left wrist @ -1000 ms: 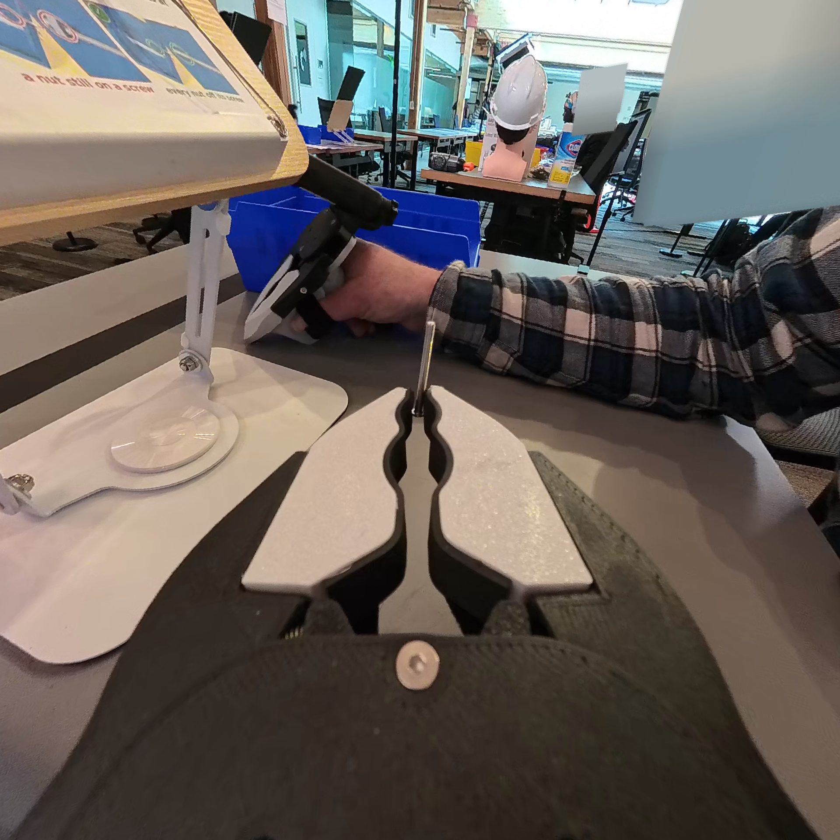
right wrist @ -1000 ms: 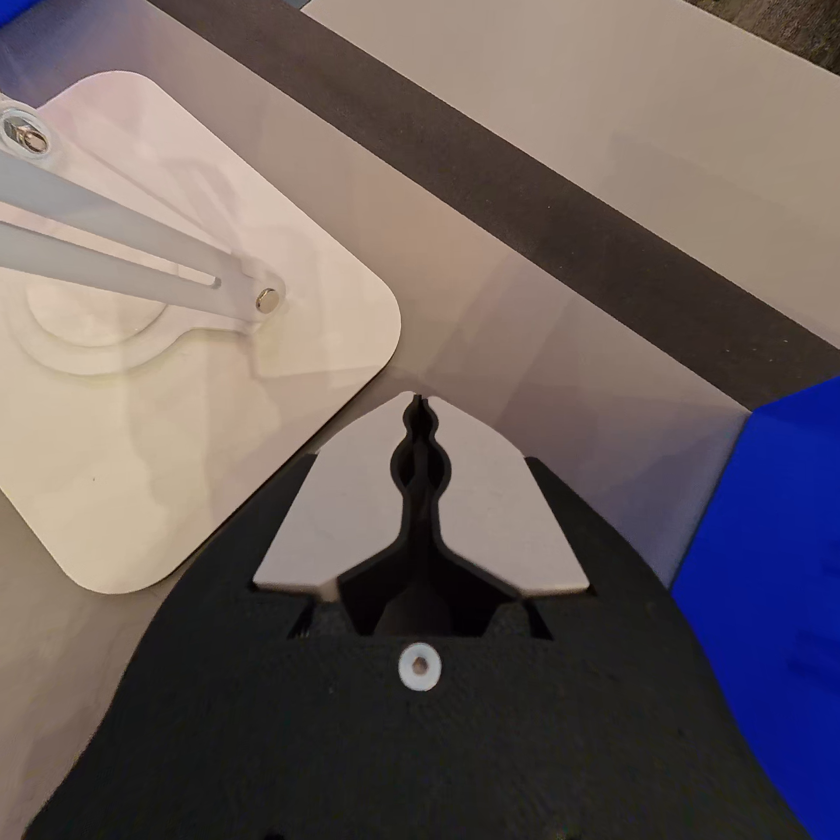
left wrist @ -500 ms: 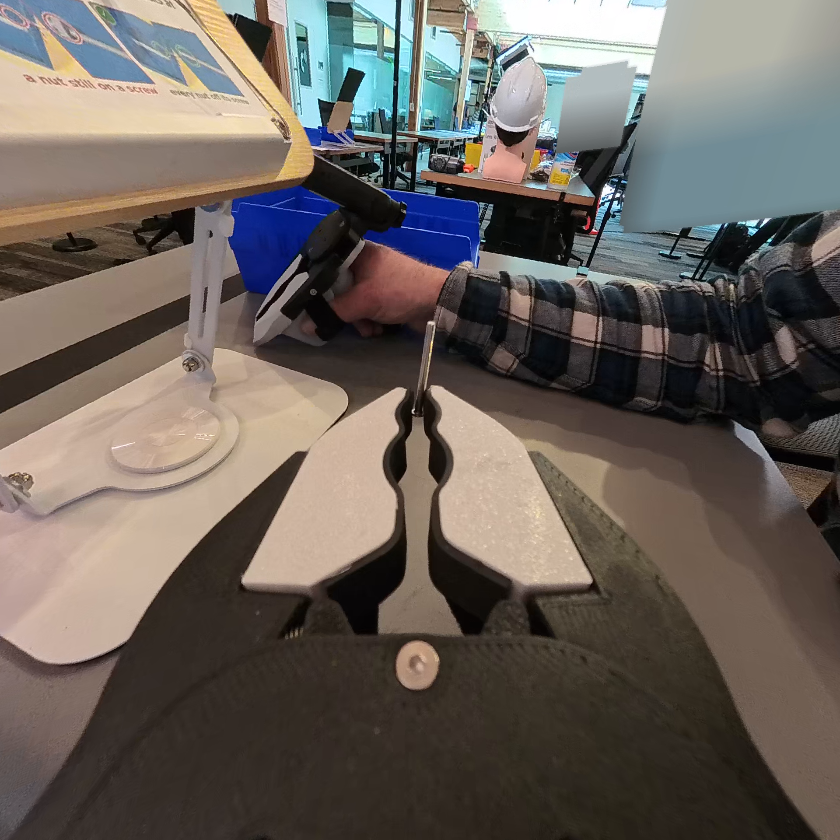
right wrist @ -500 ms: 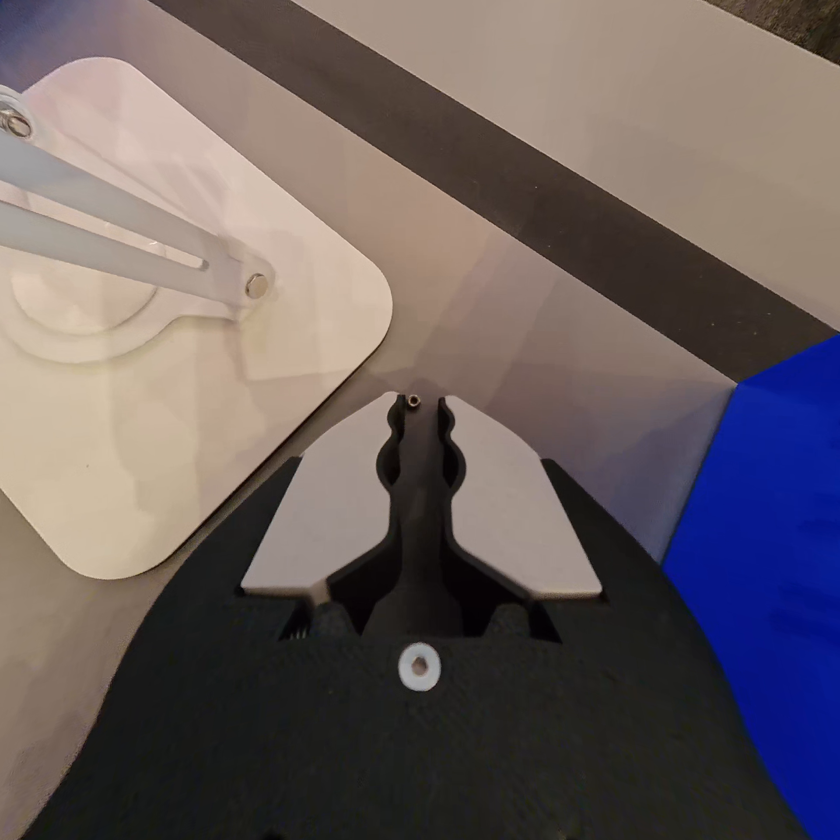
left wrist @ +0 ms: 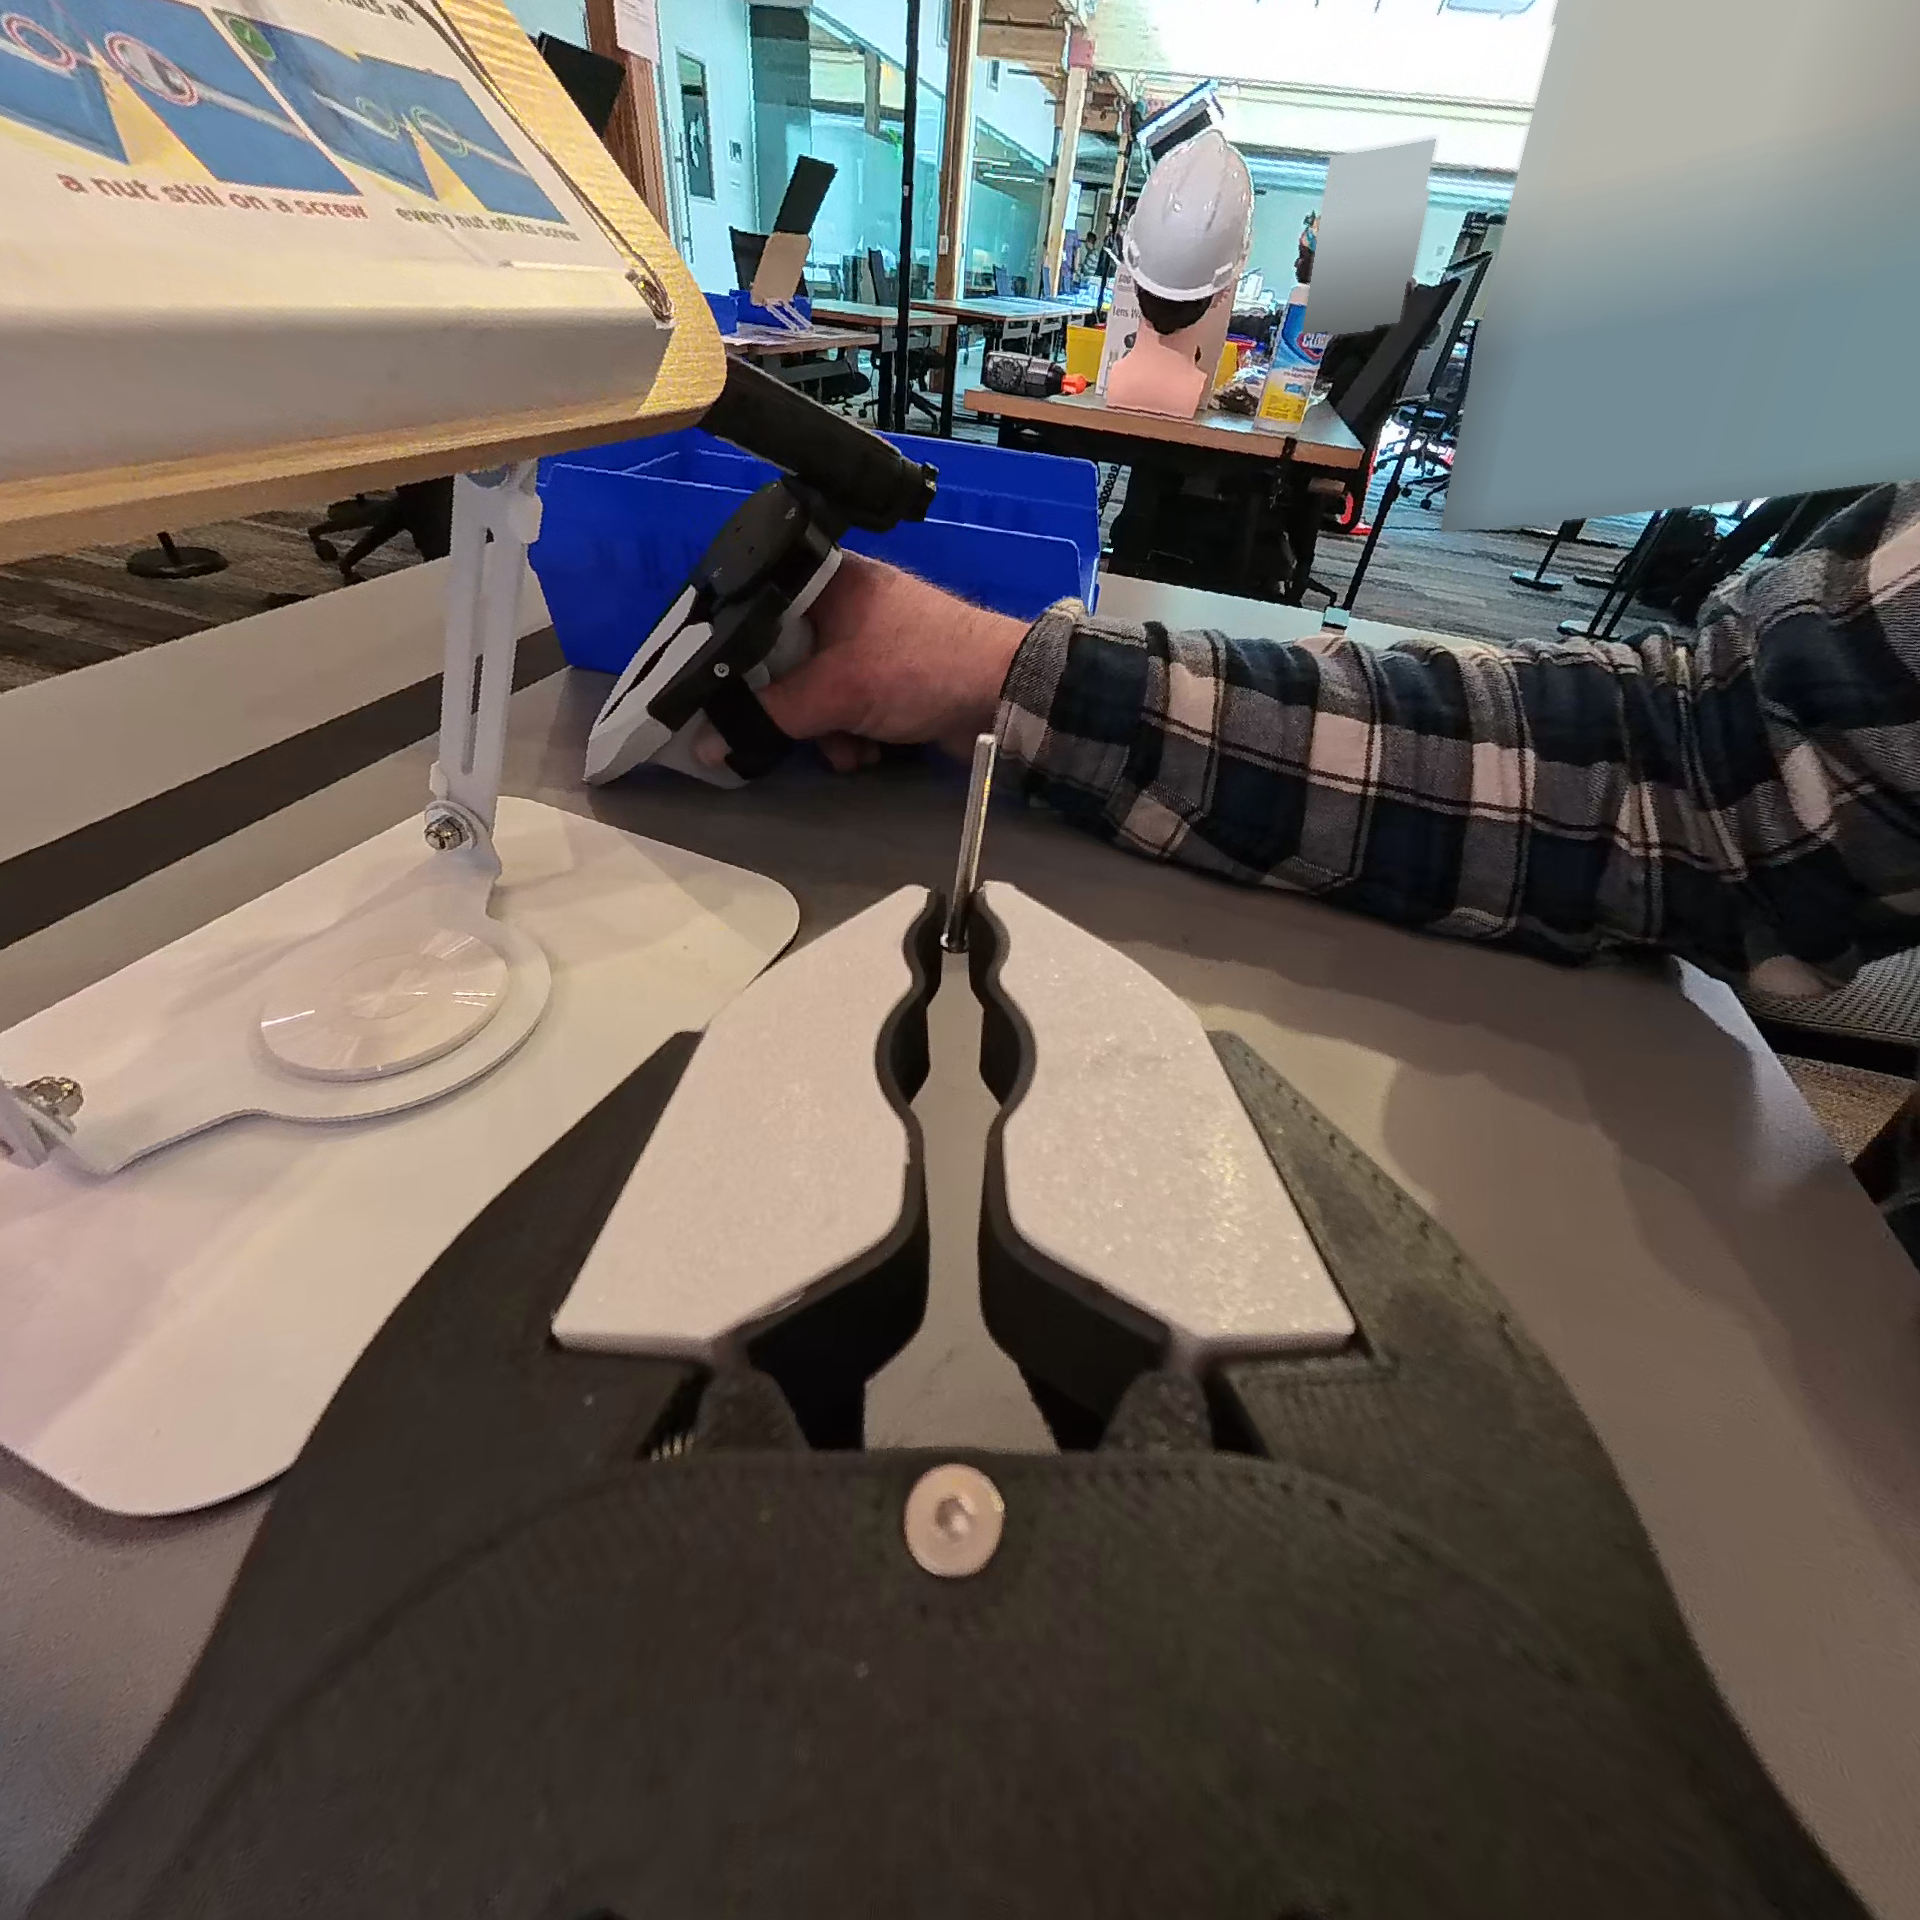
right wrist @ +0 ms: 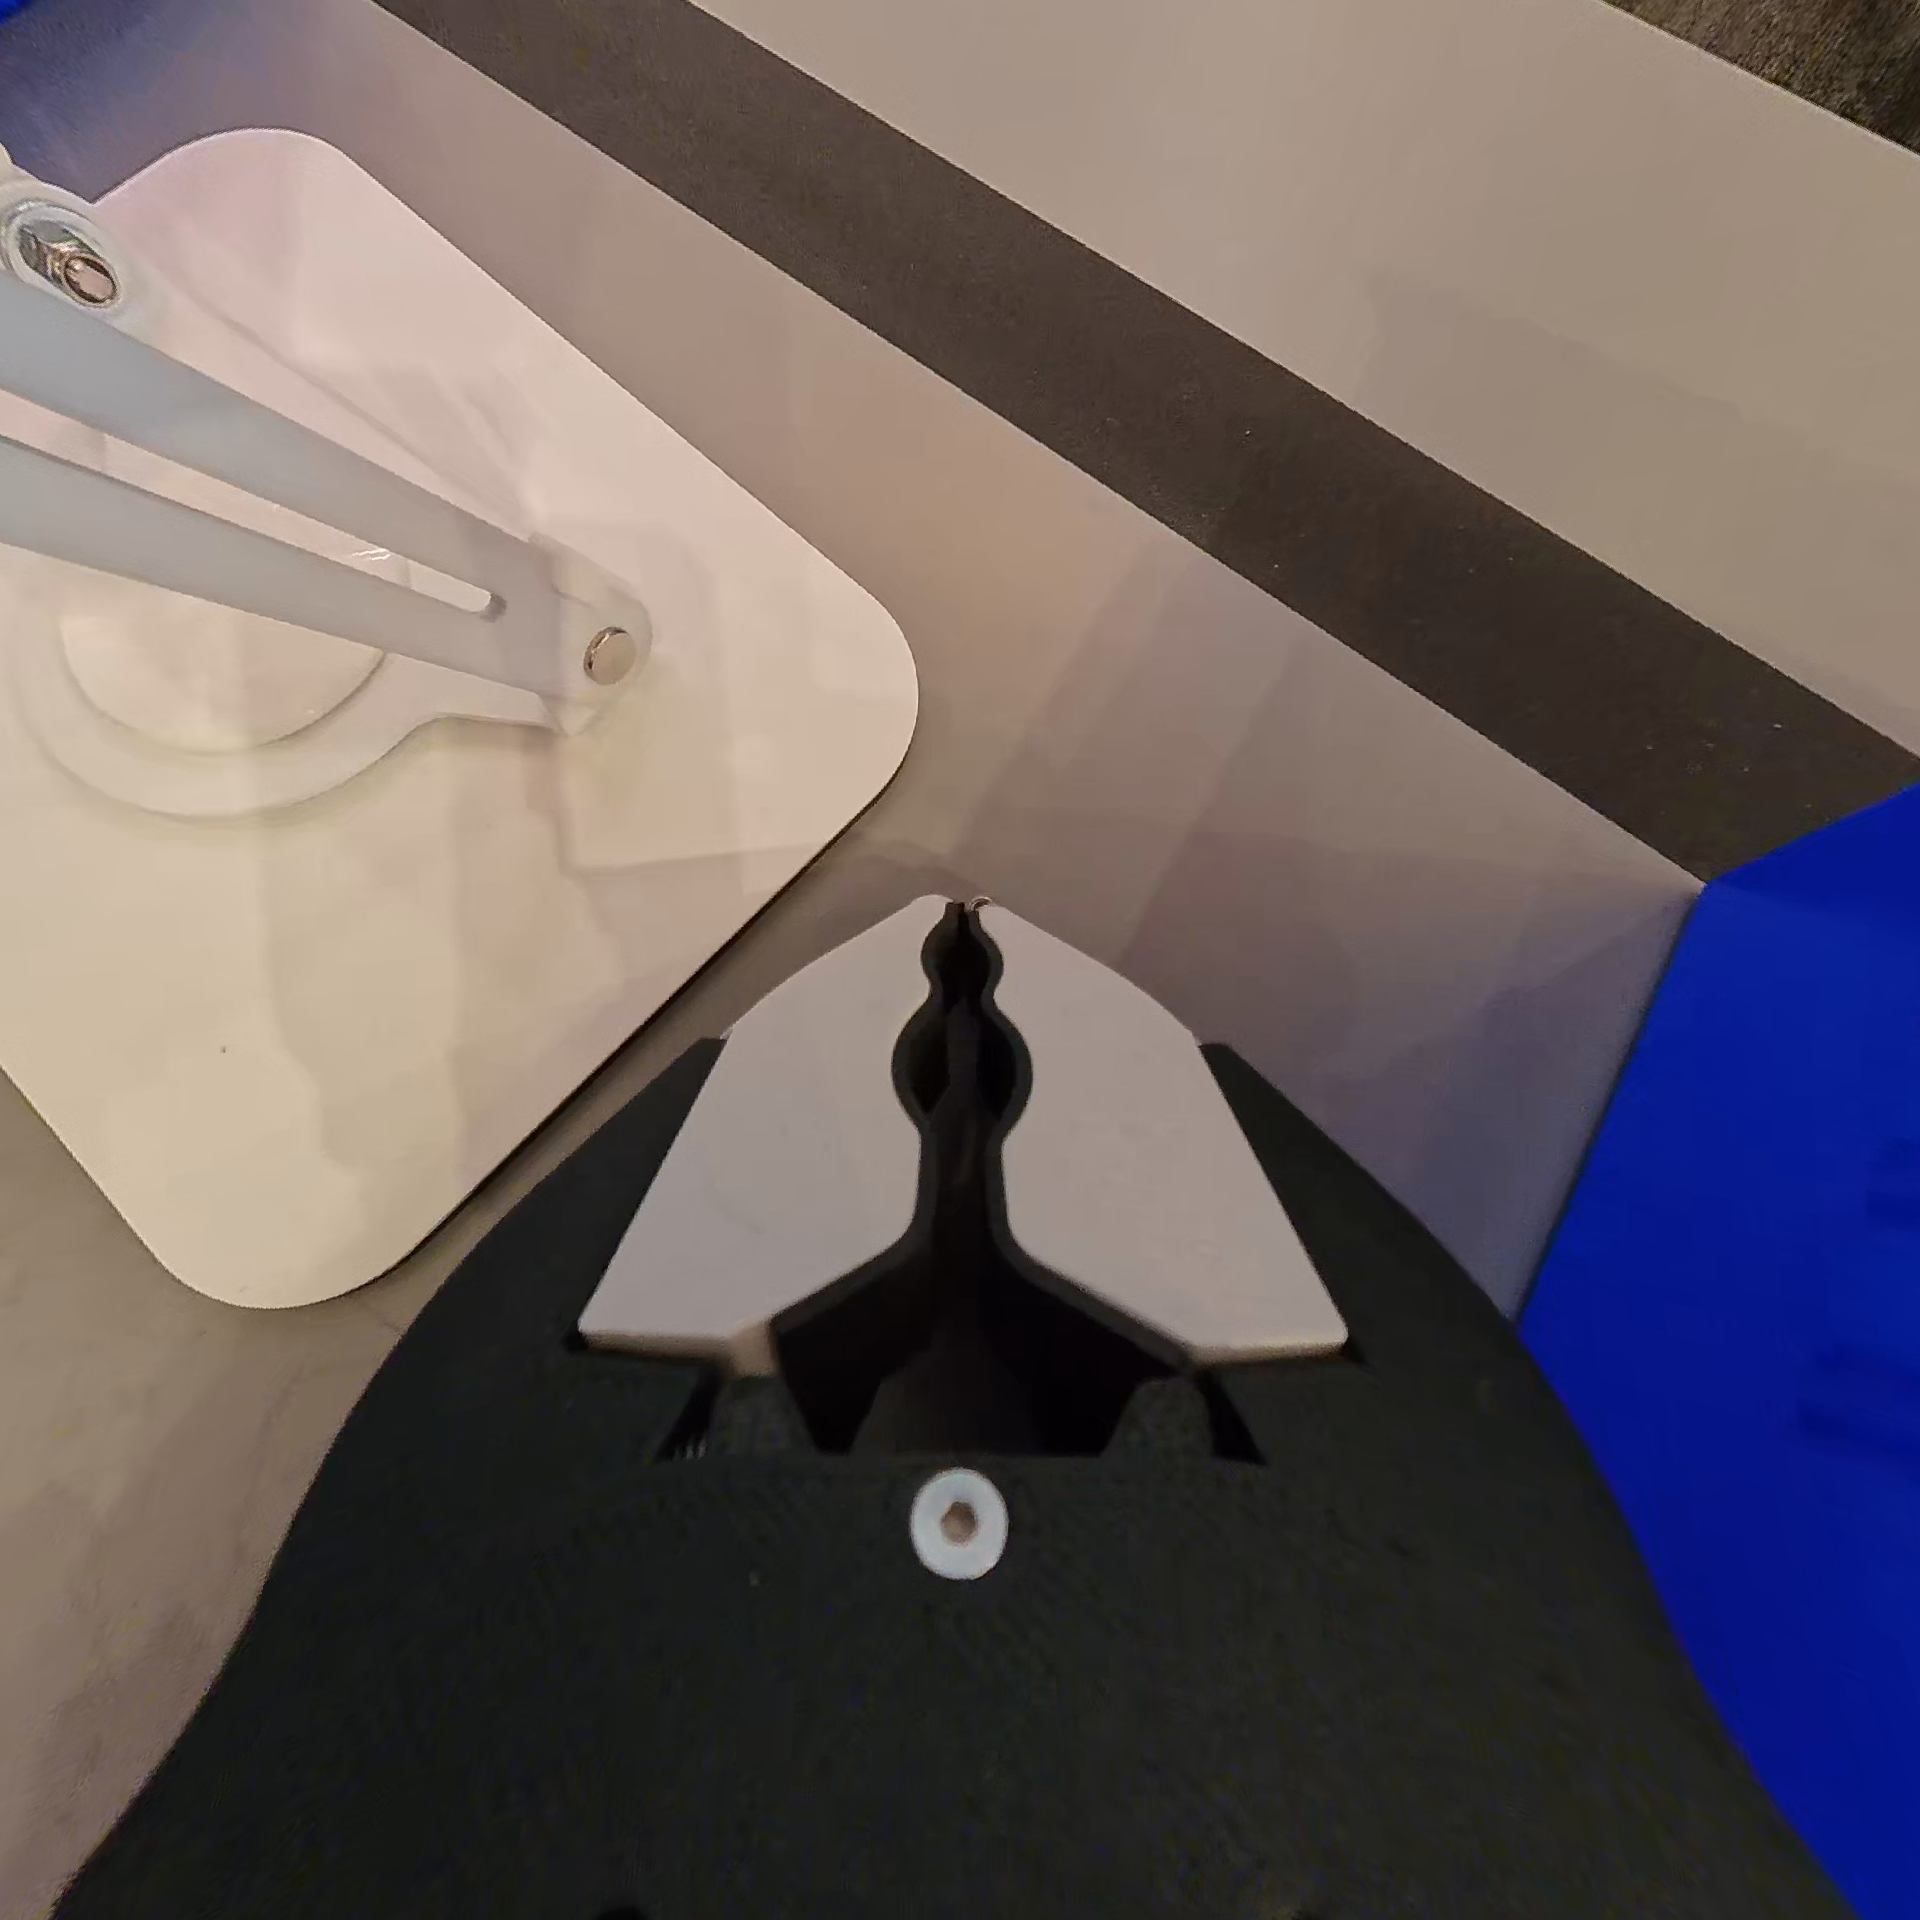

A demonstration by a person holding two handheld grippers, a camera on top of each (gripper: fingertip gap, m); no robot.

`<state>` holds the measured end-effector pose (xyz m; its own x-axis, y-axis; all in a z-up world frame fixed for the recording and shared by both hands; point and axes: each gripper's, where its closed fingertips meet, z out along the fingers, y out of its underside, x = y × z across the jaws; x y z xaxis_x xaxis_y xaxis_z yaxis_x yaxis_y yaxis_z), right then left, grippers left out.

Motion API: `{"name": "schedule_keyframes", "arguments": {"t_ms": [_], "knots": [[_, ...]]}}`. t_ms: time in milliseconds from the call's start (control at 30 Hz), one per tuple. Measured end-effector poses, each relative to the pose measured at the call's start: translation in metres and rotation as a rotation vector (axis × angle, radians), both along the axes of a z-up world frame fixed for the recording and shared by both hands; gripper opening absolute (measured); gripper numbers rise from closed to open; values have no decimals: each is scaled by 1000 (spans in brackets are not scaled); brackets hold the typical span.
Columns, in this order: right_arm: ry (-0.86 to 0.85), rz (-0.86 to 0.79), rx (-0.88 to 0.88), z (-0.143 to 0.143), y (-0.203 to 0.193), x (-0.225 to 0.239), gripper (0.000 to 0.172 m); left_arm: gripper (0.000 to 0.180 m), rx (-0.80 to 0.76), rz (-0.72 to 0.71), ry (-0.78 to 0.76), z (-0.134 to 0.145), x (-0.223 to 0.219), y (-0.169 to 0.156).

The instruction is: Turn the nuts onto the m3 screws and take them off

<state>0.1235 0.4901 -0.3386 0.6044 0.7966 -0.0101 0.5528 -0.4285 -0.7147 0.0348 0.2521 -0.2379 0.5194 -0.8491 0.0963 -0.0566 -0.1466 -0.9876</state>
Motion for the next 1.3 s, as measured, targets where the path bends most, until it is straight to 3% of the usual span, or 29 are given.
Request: {"name": "schedule_keyframes", "arguments": {"t_ms": [133, 400, 567, 833, 1167, 1300], "knots": [[71, -40, -14, 7, 1, 4, 15, 4, -1, 0, -3, 0, -1, 0], [73, -73, 2, 9, 4, 12, 22, 4, -5, -3, -2, -1, 0, 0], [196, -112, -16, 24, 10, 14, 19, 4, -5, -6, -3, -1, 1, 0], [25, -135, -16, 5, 9, 23, 18, 4, -8, -10, -5, -1, 1, 0], [-43, -112, 11, -1, 8, 24, 6, 4, -7, -12, -3, -1, 2, 0], [-35, -110, 12, 0, 7, 22, 14, 4, -7, -12, -3, -1, 1, 0]]}}
